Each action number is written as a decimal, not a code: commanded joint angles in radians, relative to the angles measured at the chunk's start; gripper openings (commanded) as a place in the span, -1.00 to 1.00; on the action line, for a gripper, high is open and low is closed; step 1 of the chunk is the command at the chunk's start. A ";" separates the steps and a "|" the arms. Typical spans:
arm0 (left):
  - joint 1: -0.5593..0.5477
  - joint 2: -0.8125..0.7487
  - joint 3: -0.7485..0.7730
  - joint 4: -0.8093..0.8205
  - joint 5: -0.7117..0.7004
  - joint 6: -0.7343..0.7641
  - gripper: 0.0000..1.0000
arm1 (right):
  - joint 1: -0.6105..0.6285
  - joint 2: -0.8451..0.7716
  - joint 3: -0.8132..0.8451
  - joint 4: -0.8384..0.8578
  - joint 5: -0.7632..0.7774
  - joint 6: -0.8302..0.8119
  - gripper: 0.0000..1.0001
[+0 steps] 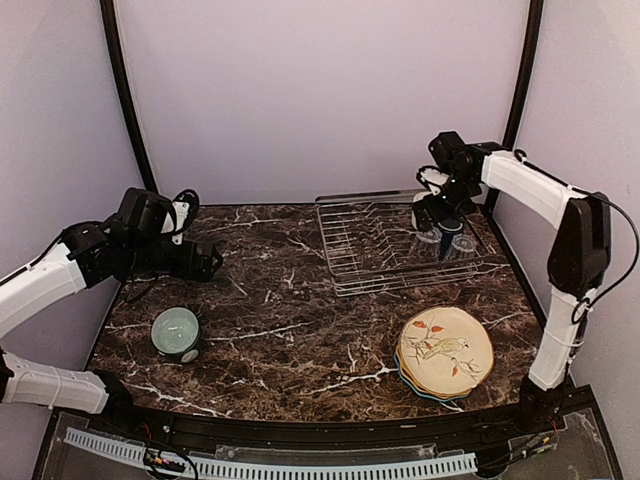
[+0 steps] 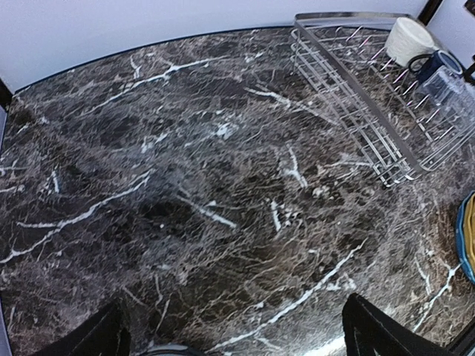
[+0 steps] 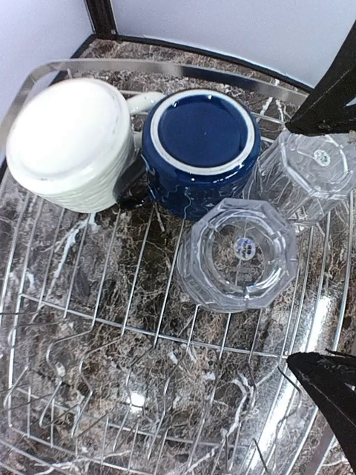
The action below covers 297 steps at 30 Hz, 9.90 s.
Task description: Load the mixed dishes into the dish rack
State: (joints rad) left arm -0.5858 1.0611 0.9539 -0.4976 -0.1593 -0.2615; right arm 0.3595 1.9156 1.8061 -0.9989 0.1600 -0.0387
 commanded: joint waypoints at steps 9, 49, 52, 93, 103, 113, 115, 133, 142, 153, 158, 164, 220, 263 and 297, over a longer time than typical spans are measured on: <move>0.130 0.051 0.057 -0.419 -0.042 -0.003 0.86 | 0.190 -0.314 -0.283 0.282 -0.022 0.002 0.96; 0.221 0.425 0.084 -0.482 0.182 0.096 -0.02 | 0.314 -0.334 -0.460 0.492 -0.237 0.039 0.95; 0.194 0.431 0.074 -0.456 0.208 0.090 -0.05 | 0.313 -0.330 -0.452 0.479 -0.237 0.039 0.95; -0.111 0.362 0.169 -0.218 0.199 0.100 0.12 | 0.356 -0.388 -0.548 0.302 -0.175 0.171 0.96; -0.111 0.346 0.122 -0.183 0.211 0.120 0.22 | 0.291 -0.522 -0.701 0.241 -0.232 0.294 0.95; -0.111 0.401 0.123 -0.221 0.192 0.200 0.16 | 0.248 -0.551 -0.697 0.276 -0.338 0.277 0.91; -0.111 0.411 0.132 -0.237 0.181 0.220 0.15 | 0.247 -0.538 -0.694 0.287 -0.344 0.270 0.90; -0.114 0.375 0.151 -0.231 0.213 0.306 0.06 | 0.160 -0.587 -0.744 0.237 -0.368 0.291 0.89; -0.115 0.344 0.165 -0.193 0.253 0.272 0.06 | 0.023 -0.743 -0.908 0.110 -0.226 0.503 0.97; -0.115 0.328 0.169 -0.167 0.325 0.282 0.06 | -0.047 -0.847 -1.079 0.149 -0.307 0.701 0.97; -0.114 0.319 0.162 -0.166 0.339 0.293 0.06 | -0.110 -0.949 -1.224 0.237 -0.420 0.773 0.97; -0.114 0.322 0.161 -0.167 0.346 0.292 0.06 | -0.143 -1.006 -1.360 0.347 -0.545 0.821 0.97; -0.286 0.851 0.502 -0.161 0.568 0.175 -0.15 | 0.426 -0.622 -0.977 0.525 -0.347 0.557 0.96; -0.287 0.550 0.271 0.203 0.543 0.255 -0.99 | 0.426 -0.518 -0.893 0.597 -0.499 0.170 0.34; -0.287 0.397 0.217 0.276 0.458 0.295 -0.35 | 0.283 -0.643 -0.903 0.718 -0.759 0.072 -1.00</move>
State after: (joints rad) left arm -0.8688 1.5463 1.1618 -0.2562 0.3317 0.0444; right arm 0.6811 1.3731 0.8654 -0.3325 -0.5636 0.0528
